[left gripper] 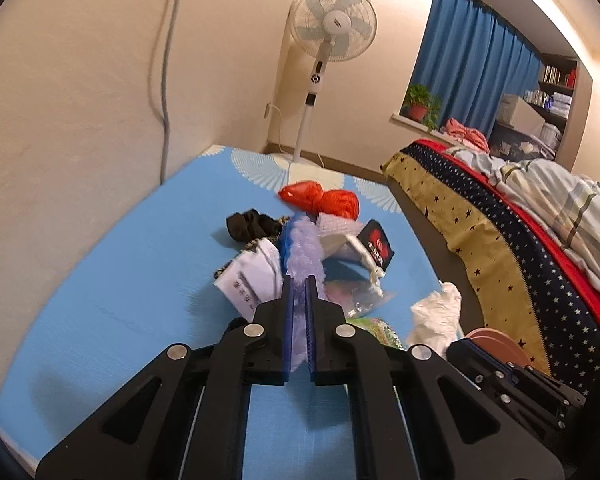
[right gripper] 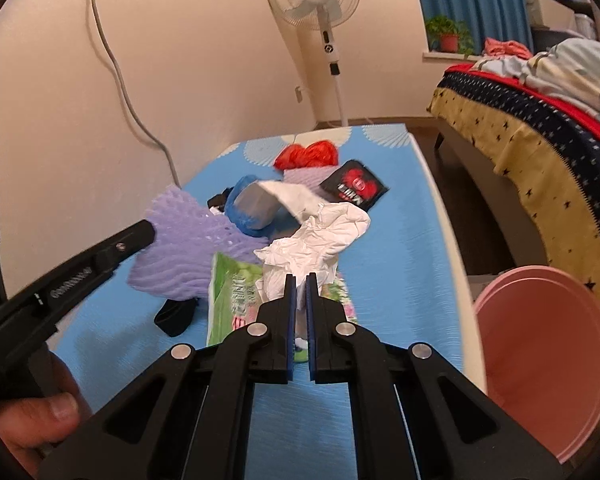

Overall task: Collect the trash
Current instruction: 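Grasp the white tissue with the right tool while the left tool grasps the purple foam net, then lift the tissue with the right tool while the left tool carries the foam net to the pink bucket, then open the right tool over the pink bucket while the left tool releases the foam net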

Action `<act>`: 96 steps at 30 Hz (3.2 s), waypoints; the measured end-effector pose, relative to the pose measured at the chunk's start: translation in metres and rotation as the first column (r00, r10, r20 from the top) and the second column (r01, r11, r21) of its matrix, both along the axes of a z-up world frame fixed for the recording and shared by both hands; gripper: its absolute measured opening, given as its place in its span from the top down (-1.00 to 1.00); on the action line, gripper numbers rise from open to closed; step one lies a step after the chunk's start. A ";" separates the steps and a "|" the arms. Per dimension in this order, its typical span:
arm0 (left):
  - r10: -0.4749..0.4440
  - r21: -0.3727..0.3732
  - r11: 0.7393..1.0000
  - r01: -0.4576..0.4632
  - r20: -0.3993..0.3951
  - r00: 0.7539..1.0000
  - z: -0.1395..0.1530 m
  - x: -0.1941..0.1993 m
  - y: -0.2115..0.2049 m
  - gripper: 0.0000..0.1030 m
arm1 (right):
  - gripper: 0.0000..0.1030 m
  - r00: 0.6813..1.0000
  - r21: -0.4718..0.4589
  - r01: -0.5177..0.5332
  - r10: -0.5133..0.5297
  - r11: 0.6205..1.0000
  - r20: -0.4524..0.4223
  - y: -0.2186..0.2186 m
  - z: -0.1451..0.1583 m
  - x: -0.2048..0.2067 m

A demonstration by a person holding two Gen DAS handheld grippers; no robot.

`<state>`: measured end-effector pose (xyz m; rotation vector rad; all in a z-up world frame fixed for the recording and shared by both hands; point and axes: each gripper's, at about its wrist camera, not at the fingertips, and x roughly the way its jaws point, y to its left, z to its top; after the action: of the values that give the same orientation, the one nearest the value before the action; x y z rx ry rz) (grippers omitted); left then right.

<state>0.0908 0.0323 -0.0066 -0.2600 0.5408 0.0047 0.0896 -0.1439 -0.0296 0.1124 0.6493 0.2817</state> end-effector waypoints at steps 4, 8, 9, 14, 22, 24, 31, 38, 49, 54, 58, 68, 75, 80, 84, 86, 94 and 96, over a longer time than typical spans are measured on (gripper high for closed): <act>0.006 -0.003 1.000 -0.006 0.032 0.999 0.013 -0.015 0.003 0.90 | 0.91 0.999 -0.012 0.024 -0.024 1.000 0.025 -0.010 0.010 -0.011; 0.019 0.001 1.000 -0.019 0.061 0.998 0.025 -0.028 0.007 0.90 | 0.91 0.998 -0.023 0.048 -0.047 0.999 0.051 -0.021 0.023 -0.021; 0.026 0.006 1.000 -0.026 0.069 0.997 0.028 -0.032 0.007 0.90 | 0.91 0.997 -0.025 0.054 -0.052 0.998 0.056 -0.023 0.025 -0.024; 0.050 0.031 0.998 -0.054 0.111 0.993 0.044 -0.047 0.013 0.90 | 0.91 0.994 -0.027 0.075 -0.073 0.997 0.077 -0.032 0.036 -0.037; 0.043 0.024 0.999 -0.049 0.199 0.979 0.071 -0.073 0.019 0.90 | 0.91 0.992 -0.029 0.073 -0.069 0.997 0.109 -0.037 0.049 -0.051; 0.034 0.025 0.999 -0.040 0.227 0.973 0.078 -0.079 0.019 0.90 | 0.91 0.991 -0.027 0.076 -0.072 0.997 0.115 -0.038 0.051 -0.054; 0.007 0.035 0.999 -0.016 0.250 0.968 0.087 -0.087 0.010 0.90 | 0.90 0.987 -0.026 0.099 -0.095 0.995 0.130 -0.049 0.059 -0.059; -0.040 0.037 0.999 0.031 0.272 0.962 0.093 -0.089 -0.008 0.90 | 0.90 0.979 -0.034 0.158 -0.152 0.987 0.133 -0.064 0.060 -0.060; -0.144 0.039 0.989 0.139 0.322 0.936 0.108 -0.085 -0.047 0.90 | 0.90 0.960 -0.053 0.254 -0.245 0.966 0.136 -0.092 0.061 -0.060; -0.170 0.021 0.985 0.172 0.306 0.937 0.103 -0.074 -0.063 0.90 | 0.90 0.951 -0.052 0.288 -0.279 0.956 0.134 -0.104 0.062 -0.061; -0.193 0.008 0.980 0.200 0.297 0.935 0.098 -0.067 -0.072 0.90 | 0.90 0.940 -0.048 0.324 -0.315 0.945 0.128 -0.116 0.062 -0.061; -0.329 -0.006 0.941 0.338 0.217 0.919 0.062 -0.044 -0.126 0.90 | 0.90 0.897 -0.054 0.439 -0.434 0.897 0.080 -0.150 0.049 -0.055; -0.406 -0.012 0.911 0.412 0.143 0.902 0.030 -0.027 -0.166 0.90 | 0.90 0.860 -0.081 0.511 -0.509 0.856 0.038 -0.172 0.029 -0.051; -0.452 -0.018 0.890 0.455 0.088 0.887 0.009 -0.018 -0.188 0.90 | 0.89 0.842 -0.102 0.538 -0.540 0.837 0.012 -0.181 0.017 -0.047; -0.470 -0.022 0.881 0.472 0.059 0.881 -0.001 -0.014 -0.196 0.90 | 0.88 0.834 -0.115 0.549 -0.552 0.828 0.007 -0.184 0.013 -0.047; -0.476 -0.026 0.879 0.477 0.047 0.878 -0.005 -0.012 -0.199 0.90 | 0.88 0.831 -0.123 0.553 -0.557 0.824 0.005 -0.185 0.011 -0.046; -0.494 -0.040 0.868 0.494 0.021 0.869 -0.013 -0.009 -0.209 0.90 | 0.88 0.823 -0.130 0.564 -0.569 0.815 0.005 -0.190 0.010 -0.046; -0.503 -0.045 0.863 0.503 0.012 0.864 -0.015 -0.009 -0.210 0.89 | 0.87 0.816 -0.128 0.574 -0.578 0.809 0.005 -0.191 0.010 -0.047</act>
<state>0.0822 -0.1779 -0.0215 -0.1569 0.5977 -0.5201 0.0430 -0.3345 -0.0194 0.1905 0.6348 -0.3541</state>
